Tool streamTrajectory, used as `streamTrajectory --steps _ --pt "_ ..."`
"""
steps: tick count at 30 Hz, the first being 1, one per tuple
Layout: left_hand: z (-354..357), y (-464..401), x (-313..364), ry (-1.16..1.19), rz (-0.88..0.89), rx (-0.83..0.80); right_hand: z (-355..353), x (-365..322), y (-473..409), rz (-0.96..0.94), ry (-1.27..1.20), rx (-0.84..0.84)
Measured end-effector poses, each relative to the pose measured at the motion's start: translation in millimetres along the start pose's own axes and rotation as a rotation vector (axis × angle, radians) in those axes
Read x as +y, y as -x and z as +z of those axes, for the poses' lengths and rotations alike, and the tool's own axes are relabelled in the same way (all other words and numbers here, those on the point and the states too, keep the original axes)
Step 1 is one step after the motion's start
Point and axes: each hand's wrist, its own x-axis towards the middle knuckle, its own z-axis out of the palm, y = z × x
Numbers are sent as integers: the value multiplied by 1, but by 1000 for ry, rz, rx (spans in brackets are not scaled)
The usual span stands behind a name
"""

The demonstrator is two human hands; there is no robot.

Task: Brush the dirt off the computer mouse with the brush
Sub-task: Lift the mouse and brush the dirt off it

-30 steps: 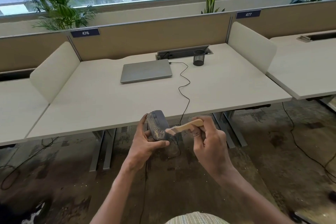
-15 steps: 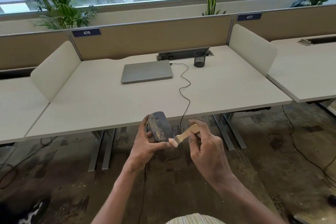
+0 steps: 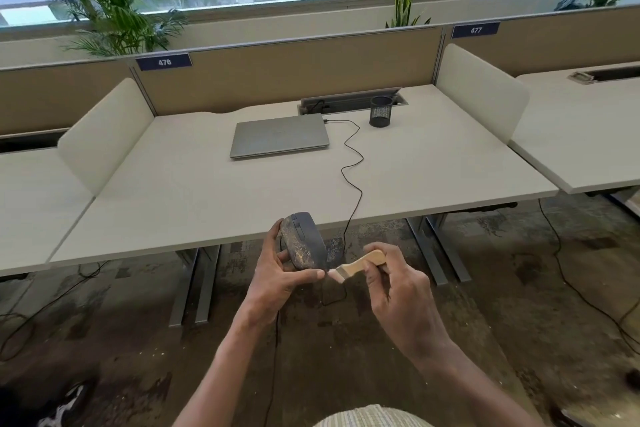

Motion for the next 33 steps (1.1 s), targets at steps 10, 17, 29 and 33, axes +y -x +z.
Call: streamTrajectory --steps 10,17,29,33 --pt "4 -4 3 -10 12 -44 -3 -7 -22 -114 -12 3" --pt "1 -6 -1 -7 2 -32 -7 6 1 -50 -43 -46" --pt "0 -4 0 16 -4 -53 -4 17 -29 57 -77 132" --pt "0 -3 1 28 2 -44 -4 17 -16 31 -140 22"
